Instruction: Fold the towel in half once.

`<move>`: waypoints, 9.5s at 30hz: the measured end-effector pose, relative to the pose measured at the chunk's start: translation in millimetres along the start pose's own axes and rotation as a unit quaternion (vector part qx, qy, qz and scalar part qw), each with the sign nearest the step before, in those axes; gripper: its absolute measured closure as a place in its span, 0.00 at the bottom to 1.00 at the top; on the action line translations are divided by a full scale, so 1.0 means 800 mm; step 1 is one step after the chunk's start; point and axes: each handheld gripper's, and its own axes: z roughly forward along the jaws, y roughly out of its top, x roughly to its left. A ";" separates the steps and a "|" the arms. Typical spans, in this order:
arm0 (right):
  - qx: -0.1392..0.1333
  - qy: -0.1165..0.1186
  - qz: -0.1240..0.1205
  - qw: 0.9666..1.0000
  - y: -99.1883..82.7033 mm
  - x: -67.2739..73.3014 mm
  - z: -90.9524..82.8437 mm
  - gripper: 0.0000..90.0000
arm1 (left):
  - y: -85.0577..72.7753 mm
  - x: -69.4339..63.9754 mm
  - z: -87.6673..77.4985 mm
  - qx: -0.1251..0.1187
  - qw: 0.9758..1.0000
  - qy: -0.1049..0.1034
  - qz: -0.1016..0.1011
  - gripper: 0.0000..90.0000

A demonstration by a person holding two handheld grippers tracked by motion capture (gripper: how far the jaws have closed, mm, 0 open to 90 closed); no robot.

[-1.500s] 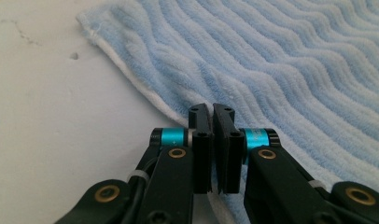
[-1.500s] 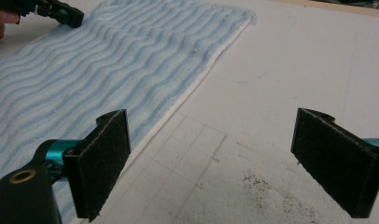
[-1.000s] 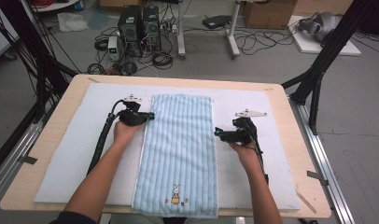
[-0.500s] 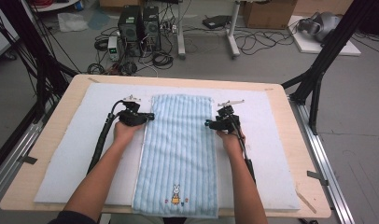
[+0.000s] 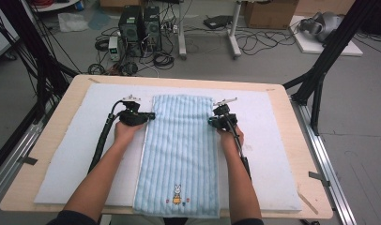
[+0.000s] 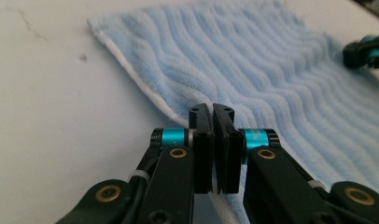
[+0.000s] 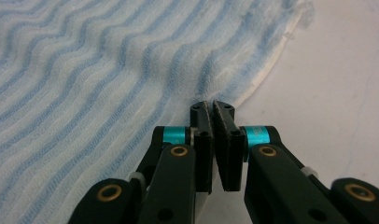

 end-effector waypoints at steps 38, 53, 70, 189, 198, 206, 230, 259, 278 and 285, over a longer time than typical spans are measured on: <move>-0.103 0.100 -0.014 0.990 -0.074 0.031 -0.098 0.95 | -0.044 -0.048 -0.090 -0.026 0.994 -0.089 0.064 0.95; -0.074 0.106 -0.004 0.992 -0.106 0.043 -0.106 0.71 | -0.079 -0.056 -0.101 -0.010 0.995 -0.081 0.057 0.76; -0.109 0.076 0.032 0.991 -0.105 0.025 -0.120 0.46 | -0.015 -0.016 -0.052 -0.019 1.000 -0.001 -0.014 0.47; -0.099 0.108 0.042 0.988 -0.122 0.040 -0.141 0.68 | -0.069 -0.055 -0.134 -0.043 0.996 -0.079 0.014 0.57; -0.056 0.105 0.048 0.992 -0.111 0.033 -0.101 0.71 | -0.071 -0.054 -0.112 -0.015 0.998 -0.060 0.026 0.56; -0.041 0.122 0.031 0.991 -0.115 0.040 -0.090 0.96 | -0.074 -0.049 -0.115 -0.014 0.998 -0.053 0.019 0.56; -0.084 0.078 0.043 0.992 -0.110 0.038 -0.093 0.76 | -0.078 -0.061 -0.094 0.011 0.998 -0.018 0.059 0.98; -0.047 0.044 0.022 0.998 -0.112 0.040 -0.084 0.69 | -0.081 -0.068 -0.074 0.052 0.996 0.001 0.068 0.85; -0.061 0.061 0.042 0.995 -0.078 0.008 -0.066 0.96 | -0.037 -0.041 -0.033 0.024 1.000 -0.002 0.005 0.96; -0.081 0.041 0.056 0.994 -0.056 -0.004 -0.056 0.96 | -0.013 -0.026 -0.016 0.005 1.000 -0.001 -0.001 0.96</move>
